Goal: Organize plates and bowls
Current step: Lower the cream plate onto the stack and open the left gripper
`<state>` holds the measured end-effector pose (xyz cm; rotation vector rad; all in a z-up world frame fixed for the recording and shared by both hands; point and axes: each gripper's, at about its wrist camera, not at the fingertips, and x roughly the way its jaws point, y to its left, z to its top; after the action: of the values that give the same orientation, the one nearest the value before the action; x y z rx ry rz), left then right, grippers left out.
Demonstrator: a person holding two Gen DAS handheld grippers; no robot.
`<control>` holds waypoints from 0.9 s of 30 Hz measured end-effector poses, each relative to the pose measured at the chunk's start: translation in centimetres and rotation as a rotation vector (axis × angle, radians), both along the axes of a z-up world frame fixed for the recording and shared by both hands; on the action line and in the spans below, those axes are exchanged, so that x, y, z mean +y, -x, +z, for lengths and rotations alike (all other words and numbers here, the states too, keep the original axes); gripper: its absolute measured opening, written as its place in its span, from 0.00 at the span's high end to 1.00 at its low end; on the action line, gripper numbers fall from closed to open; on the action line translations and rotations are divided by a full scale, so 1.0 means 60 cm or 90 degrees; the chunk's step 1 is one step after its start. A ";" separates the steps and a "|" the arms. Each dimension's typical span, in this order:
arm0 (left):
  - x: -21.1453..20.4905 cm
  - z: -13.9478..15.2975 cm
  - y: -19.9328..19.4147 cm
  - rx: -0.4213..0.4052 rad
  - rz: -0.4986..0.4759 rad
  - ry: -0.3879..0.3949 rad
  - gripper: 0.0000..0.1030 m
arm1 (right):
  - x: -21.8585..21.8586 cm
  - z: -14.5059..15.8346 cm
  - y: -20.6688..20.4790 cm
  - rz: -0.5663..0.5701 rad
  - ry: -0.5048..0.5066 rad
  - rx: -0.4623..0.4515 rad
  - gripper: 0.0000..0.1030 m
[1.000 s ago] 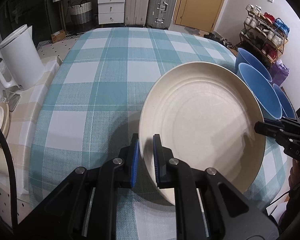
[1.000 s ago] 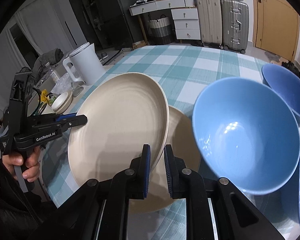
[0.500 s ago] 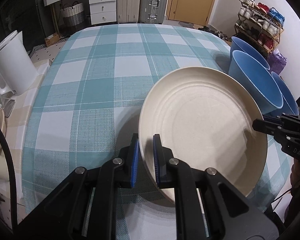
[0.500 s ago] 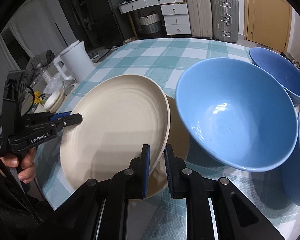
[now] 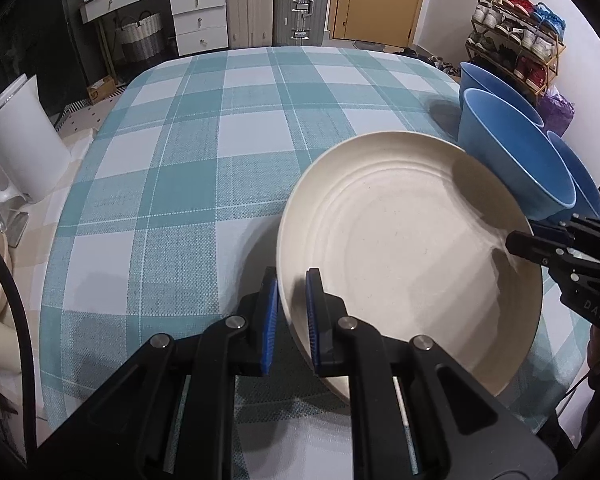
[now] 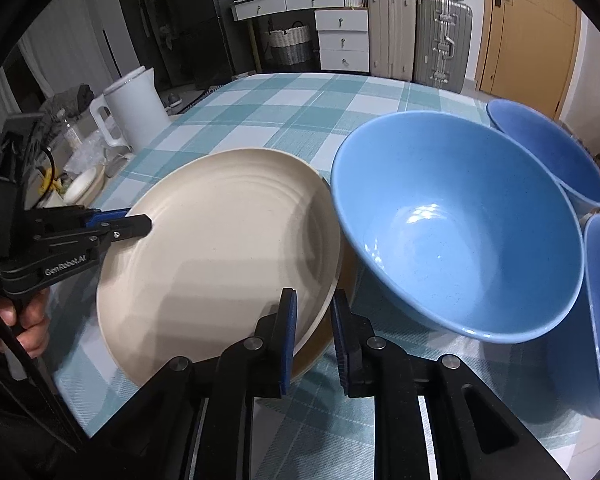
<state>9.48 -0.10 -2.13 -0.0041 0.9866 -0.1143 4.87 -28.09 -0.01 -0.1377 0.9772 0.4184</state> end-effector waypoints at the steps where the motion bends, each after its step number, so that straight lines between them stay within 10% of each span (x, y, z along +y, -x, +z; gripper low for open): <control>1: -0.002 -0.001 -0.001 0.000 -0.002 -0.002 0.91 | 0.001 0.000 0.001 0.000 0.007 -0.005 0.83; 27: -0.018 -0.018 -0.003 0.003 -0.013 -0.048 0.87 | 0.015 -0.018 0.015 0.007 0.084 -0.040 0.75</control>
<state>9.68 -1.16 -3.22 0.0743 0.9950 -0.0960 3.95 -27.17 -1.10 -0.2744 0.9432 0.3571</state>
